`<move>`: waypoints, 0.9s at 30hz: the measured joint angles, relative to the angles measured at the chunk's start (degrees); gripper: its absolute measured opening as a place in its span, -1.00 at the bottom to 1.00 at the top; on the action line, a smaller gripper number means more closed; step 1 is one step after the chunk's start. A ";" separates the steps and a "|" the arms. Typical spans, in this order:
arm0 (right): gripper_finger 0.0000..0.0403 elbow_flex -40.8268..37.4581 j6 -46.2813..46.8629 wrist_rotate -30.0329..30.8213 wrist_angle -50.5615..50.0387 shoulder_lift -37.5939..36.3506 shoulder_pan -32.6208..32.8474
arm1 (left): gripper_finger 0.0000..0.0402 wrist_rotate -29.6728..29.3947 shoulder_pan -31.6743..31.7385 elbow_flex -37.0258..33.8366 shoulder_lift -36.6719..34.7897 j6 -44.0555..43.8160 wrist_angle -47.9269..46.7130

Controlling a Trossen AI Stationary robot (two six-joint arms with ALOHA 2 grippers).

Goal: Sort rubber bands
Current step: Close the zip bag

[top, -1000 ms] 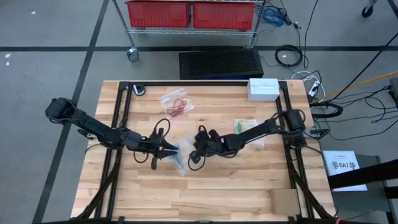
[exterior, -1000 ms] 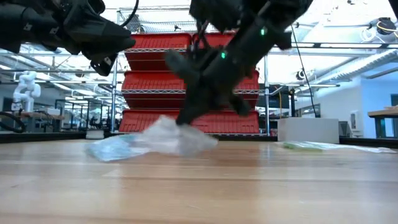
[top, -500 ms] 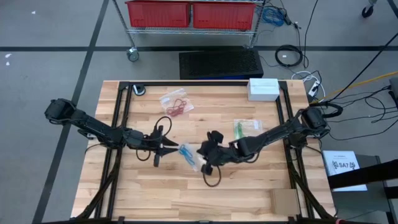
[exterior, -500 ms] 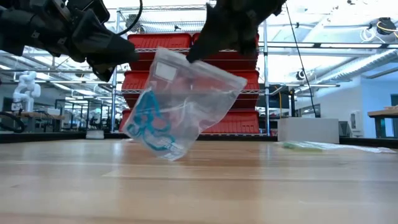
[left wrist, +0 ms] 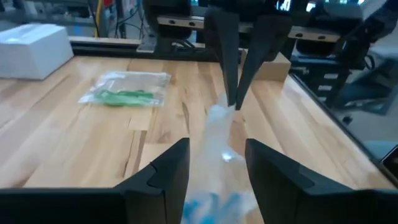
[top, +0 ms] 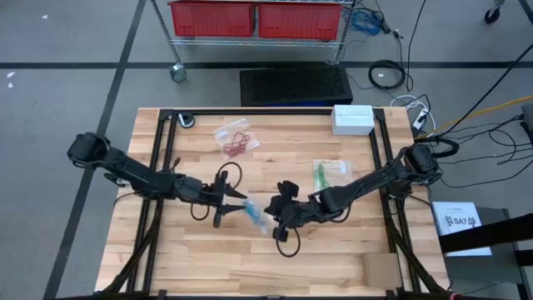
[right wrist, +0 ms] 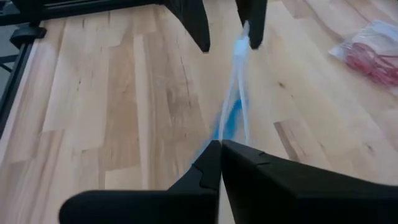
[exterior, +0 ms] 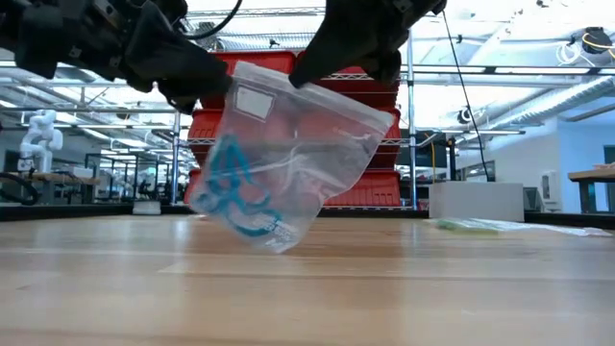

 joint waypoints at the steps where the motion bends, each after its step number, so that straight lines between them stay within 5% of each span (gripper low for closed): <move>1: -1.00 0.00 -0.02 -0.25 0.06 0.00 0.00 | -0.19 0.02 -0.01 0.60 0.88 0.55 -0.04; 11: -1.00 0.00 0.17 -0.44 -0.02 0.00 1.07 | -0.26 0.86 -0.34 3.00 6.04 4.60 -0.33; 20: -1.00 0.02 0.31 -1.52 -0.67 0.00 1.51 | -0.95 1.38 -1.87 3.02 6.13 4.23 1.18; 27: -1.00 0.04 0.31 -1.79 -0.90 0.00 1.51 | -0.91 2.91 -1.93 3.04 6.13 3.15 1.93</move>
